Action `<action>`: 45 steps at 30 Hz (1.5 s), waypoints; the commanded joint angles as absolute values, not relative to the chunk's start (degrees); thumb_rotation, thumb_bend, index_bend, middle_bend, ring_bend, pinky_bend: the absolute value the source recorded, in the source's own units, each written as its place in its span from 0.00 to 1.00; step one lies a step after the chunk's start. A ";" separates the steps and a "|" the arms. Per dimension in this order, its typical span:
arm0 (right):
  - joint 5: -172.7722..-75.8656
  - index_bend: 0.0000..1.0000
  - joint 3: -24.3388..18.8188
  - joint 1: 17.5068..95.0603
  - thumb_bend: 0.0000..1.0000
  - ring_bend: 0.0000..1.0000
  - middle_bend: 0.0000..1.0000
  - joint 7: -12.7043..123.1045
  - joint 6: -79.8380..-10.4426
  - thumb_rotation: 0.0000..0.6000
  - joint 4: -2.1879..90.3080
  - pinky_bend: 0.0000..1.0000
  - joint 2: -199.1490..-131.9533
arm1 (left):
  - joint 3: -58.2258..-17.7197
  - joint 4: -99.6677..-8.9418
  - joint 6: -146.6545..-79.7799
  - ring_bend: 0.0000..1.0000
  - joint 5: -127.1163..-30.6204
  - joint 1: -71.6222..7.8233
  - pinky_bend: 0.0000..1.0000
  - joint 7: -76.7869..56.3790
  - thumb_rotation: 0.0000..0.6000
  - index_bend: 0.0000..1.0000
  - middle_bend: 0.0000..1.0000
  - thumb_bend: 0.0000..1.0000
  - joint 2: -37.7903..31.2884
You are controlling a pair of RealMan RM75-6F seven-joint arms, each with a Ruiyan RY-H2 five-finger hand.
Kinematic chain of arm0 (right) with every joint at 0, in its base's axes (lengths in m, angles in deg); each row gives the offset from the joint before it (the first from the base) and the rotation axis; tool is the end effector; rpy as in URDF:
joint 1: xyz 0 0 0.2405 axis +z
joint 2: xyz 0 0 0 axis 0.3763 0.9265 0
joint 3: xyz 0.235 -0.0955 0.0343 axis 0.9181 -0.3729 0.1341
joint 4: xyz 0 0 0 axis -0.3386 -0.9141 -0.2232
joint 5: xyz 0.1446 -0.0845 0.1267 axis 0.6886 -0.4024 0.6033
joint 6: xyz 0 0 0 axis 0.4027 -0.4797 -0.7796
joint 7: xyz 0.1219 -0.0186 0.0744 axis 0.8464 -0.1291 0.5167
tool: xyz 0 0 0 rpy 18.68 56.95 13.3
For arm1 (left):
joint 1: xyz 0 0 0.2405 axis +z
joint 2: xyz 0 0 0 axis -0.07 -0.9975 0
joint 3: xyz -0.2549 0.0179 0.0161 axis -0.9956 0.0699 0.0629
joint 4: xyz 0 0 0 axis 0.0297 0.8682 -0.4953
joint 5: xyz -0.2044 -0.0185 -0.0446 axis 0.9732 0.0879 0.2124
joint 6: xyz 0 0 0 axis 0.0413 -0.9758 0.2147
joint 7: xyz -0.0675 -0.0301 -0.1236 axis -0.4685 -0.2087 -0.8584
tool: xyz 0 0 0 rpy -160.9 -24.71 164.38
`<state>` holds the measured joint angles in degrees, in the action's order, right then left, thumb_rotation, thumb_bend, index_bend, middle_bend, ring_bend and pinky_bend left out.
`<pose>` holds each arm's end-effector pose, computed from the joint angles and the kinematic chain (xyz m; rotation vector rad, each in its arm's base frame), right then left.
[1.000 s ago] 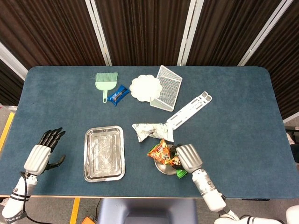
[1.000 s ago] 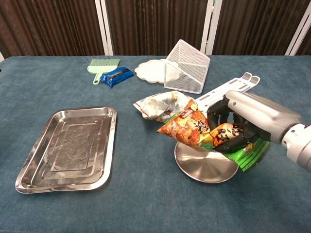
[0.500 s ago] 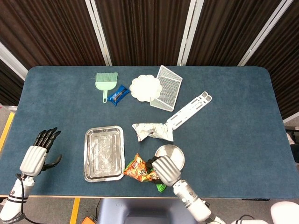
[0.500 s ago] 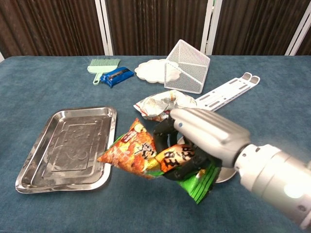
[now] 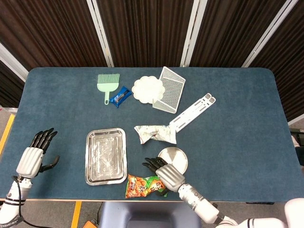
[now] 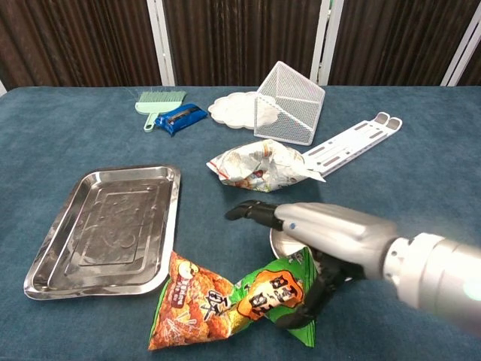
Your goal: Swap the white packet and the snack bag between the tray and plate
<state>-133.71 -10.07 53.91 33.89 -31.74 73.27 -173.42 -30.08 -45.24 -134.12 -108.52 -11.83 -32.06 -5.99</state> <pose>-0.1166 -0.2150 -0.0589 2.1283 -1.3005 0.9997 -0.3276 0.2433 0.1033 -1.5287 -0.9109 -1.1614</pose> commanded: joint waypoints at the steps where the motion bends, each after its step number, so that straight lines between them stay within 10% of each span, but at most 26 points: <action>1: -133.47 0.00 -9.66 53.42 0.12 0.00 0.00 39.94 -31.37 1.00 77.72 0.00 -163.97 | -30.21 -45.34 -134.15 0.00 -108.55 -11.78 0.04 -32.16 1.00 0.00 0.00 0.37 -6.14; 8: -130.39 0.00 -4.52 54.04 0.12 0.00 0.00 48.50 -32.20 1.00 76.11 0.00 -158.34 | -30.39 -45.50 -134.51 0.00 -108.89 -11.64 0.04 -32.00 1.00 0.00 0.00 0.37 -6.30; 25: -99.05 0.02 7.96 78.12 0.13 0.00 0.04 25.24 -31.16 1.00 45.47 0.01 -186.28 | -31.14 -44.10 -133.47 0.00 -107.95 -11.55 0.04 -31.05 1.00 0.00 0.00 0.38 -6.09; 34: -99.01 0.71 8.39 80.05 0.31 0.56 0.62 25.06 -35.40 1.00 38.49 0.70 -191.59 | -31.14 -43.76 -132.18 0.00 -107.52 -11.67 0.04 -30.92 1.00 0.00 0.00 0.38 -6.04; 45: -105.10 0.86 7.58 75.28 0.41 0.68 0.74 27.72 -40.67 1.00 48.32 0.80 -184.86 | -31.05 -44.66 -132.80 0.00 -107.99 -11.39 0.04 -30.13 1.00 0.00 0.00 0.38 -6.37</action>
